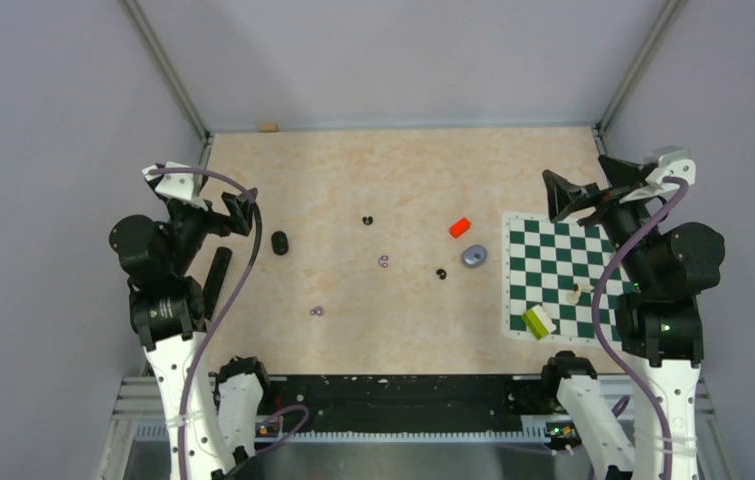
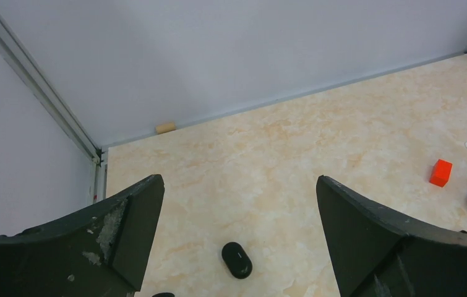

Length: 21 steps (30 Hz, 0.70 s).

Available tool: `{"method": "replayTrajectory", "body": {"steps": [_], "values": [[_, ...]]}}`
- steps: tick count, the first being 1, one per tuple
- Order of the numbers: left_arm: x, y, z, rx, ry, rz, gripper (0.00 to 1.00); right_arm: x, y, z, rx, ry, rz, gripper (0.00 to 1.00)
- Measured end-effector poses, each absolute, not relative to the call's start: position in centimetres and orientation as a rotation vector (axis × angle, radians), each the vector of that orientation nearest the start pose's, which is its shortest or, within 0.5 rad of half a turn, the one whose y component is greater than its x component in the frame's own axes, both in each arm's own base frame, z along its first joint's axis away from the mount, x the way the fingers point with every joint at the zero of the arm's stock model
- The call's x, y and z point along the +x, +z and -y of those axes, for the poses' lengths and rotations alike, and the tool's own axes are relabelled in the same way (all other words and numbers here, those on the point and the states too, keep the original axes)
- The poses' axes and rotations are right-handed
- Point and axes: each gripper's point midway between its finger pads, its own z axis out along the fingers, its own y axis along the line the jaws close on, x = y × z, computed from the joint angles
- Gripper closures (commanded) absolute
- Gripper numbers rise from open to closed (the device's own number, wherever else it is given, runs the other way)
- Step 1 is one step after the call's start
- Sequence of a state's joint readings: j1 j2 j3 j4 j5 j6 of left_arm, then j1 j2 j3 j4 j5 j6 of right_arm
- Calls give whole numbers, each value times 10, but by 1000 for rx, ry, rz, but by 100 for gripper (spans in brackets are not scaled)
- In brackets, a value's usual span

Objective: Insert the wireless bluetooth earbuds into the charging case
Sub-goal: Move the charging case to the center of the board.

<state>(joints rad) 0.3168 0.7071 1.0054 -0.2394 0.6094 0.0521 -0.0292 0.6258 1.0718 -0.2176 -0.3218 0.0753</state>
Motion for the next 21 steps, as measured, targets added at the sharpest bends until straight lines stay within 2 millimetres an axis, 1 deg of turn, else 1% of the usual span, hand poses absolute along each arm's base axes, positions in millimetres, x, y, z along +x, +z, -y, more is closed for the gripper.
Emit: {"method": "replayTrajectory", "body": {"steps": [10,12,16,21], "values": [[275,386,14,292,-164,-1497,1,247,440,-57,-208,297,-1347,1],[275,386,14,292,-164,-1497,1,247,437,-60,-226,307,-1348,1],[277,384,13,289,-168,-1503,1,251,424,-70,-296,335,-1362,1],[283,380,18,290,-230,-1514,1,255,399,-88,-413,413,-1399,1]]}}
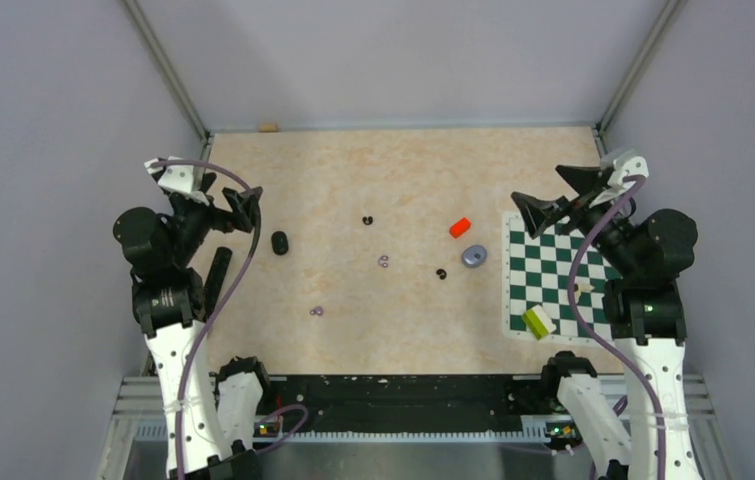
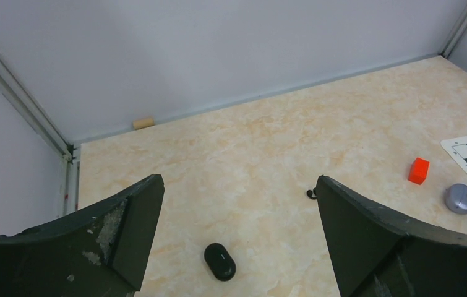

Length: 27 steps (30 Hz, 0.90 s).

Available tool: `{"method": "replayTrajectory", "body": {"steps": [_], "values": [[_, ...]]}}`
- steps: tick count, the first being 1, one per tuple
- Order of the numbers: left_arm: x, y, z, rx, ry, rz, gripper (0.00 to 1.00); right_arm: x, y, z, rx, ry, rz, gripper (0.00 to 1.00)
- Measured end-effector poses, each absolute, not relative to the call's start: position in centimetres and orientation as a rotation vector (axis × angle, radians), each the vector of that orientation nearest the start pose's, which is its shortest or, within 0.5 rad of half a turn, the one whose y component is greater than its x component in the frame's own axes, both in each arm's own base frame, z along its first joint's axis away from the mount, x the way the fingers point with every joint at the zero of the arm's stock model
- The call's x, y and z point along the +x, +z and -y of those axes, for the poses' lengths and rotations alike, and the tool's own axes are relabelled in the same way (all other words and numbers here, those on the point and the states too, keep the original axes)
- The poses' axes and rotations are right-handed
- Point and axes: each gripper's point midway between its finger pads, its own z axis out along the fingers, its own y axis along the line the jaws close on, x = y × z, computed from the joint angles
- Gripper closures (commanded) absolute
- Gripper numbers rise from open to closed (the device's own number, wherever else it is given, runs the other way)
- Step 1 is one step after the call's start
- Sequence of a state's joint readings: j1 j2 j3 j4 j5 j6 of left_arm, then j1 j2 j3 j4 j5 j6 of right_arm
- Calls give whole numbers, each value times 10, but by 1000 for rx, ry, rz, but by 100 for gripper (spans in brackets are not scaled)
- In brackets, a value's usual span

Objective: Insert the wireless bluetooth earbuds into the charging case
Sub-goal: Move the charging case to the center of the board.

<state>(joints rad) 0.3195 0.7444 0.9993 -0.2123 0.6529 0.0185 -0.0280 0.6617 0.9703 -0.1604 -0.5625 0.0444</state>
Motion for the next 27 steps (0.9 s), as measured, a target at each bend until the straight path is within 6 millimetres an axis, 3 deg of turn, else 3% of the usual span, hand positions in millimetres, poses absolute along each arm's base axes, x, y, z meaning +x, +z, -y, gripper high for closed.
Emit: {"method": "replayTrajectory", "body": {"steps": [3,7,14,22,27], "values": [[287,367,19,269,-267,-1525,1,253,393,-97,-464,458,-1402,1],[291,334,19,238,-313,-1590,1,252,387,-104,-508,494,-1397,1],[289,289,28,341,-351,-1650,1,260,378,-117,-541,588,-1401,4],[290,266,33,443,-364,-1672,1,319,323,-132,-497,713,-1614,6],[286,257,41,519,-393,-1662,1,327,295,-159,-538,677,-1665,6]]}}
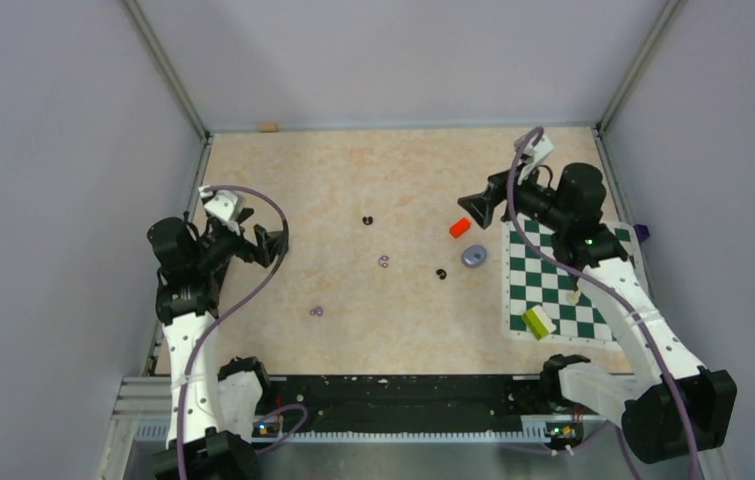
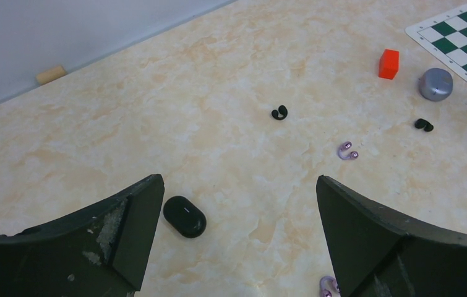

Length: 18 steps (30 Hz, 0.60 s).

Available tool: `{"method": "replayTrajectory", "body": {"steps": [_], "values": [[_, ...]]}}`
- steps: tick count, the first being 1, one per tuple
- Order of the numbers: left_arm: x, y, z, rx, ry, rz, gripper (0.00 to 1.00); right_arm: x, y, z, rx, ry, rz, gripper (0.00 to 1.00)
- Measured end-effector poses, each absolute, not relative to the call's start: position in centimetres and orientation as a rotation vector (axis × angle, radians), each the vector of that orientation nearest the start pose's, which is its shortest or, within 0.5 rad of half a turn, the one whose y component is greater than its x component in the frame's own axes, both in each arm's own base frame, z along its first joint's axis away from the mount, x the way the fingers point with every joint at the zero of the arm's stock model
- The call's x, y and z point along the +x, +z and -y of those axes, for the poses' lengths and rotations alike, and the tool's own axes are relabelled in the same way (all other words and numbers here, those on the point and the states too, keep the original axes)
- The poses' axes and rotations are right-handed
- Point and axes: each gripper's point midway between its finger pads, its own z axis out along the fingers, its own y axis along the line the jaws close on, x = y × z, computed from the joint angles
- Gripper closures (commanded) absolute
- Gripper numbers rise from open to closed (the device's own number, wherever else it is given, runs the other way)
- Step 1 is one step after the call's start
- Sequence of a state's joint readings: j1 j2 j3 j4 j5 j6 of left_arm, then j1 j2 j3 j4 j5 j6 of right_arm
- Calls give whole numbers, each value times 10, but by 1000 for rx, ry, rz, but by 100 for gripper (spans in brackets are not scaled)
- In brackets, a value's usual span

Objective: Insert the wireless bluetooth earbuds into the charging case
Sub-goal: Move the charging case to the center of the board.

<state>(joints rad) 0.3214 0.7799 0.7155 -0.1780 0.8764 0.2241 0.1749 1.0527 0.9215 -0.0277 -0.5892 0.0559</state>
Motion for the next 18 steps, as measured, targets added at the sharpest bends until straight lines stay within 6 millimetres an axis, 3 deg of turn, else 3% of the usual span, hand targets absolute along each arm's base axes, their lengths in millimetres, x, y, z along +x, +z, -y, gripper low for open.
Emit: {"method": "replayTrajectory", "body": {"steps": [3,18], "values": [[283,253,45,561,-413,-1657,1,327,279,-167,-559,668,-1692,6],[270,259,53,639,-447,-1599,1,372,209,-148,-442,522,-1899,9]]}}
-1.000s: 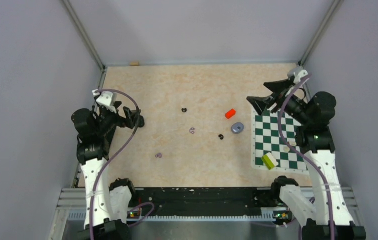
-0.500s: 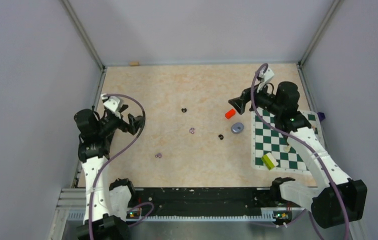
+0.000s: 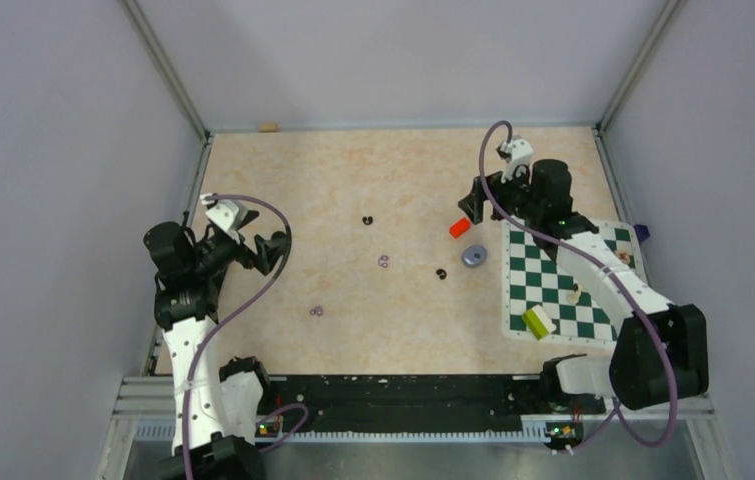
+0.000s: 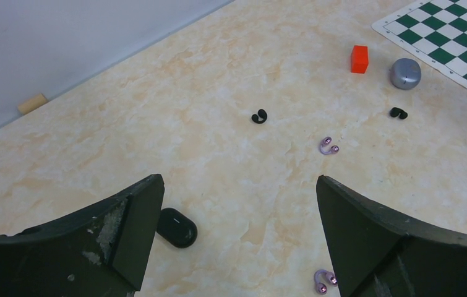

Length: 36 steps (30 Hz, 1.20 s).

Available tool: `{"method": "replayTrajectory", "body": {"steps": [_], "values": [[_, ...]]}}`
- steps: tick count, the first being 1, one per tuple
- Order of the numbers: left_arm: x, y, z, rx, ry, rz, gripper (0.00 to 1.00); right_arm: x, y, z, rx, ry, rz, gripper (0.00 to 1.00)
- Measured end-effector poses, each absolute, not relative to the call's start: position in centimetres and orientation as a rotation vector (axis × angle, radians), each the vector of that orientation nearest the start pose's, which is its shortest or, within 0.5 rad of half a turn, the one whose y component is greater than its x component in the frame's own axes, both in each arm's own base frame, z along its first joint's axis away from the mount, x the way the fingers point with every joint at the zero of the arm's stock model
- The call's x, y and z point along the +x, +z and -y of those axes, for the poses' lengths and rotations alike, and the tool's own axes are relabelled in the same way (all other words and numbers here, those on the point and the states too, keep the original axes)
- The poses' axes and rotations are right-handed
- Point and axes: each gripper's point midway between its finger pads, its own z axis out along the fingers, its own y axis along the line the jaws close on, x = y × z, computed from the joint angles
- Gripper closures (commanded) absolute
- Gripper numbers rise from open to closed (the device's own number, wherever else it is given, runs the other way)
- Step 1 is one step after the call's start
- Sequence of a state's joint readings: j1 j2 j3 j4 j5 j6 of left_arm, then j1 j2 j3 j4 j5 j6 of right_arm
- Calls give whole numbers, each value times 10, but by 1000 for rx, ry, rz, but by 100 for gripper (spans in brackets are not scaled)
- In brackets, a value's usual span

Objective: Insert the wireless bluetooth earbuds into the charging case
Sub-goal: Move the charging case to the center of the board.

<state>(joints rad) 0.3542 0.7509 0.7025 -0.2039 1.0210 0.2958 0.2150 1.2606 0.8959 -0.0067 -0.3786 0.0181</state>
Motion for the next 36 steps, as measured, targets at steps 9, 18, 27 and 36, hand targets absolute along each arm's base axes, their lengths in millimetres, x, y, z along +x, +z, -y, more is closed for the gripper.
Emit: {"method": "replayTrajectory", "body": {"steps": [9,18,27,36], "values": [[268,259,55,662,-466,-1589,1,382,150,-148,-425,522,-2061,10],[266,255,57,663,-491,-1601,1,378,126,-146,-423,519,-2167,13],[264,253,59,673,-531,-1600,1,394,134,-147,-550,482,-2222,16],[263,252,59,675,-533,-1600,1,355,69,-151,-744,450,-2457,17]]}}
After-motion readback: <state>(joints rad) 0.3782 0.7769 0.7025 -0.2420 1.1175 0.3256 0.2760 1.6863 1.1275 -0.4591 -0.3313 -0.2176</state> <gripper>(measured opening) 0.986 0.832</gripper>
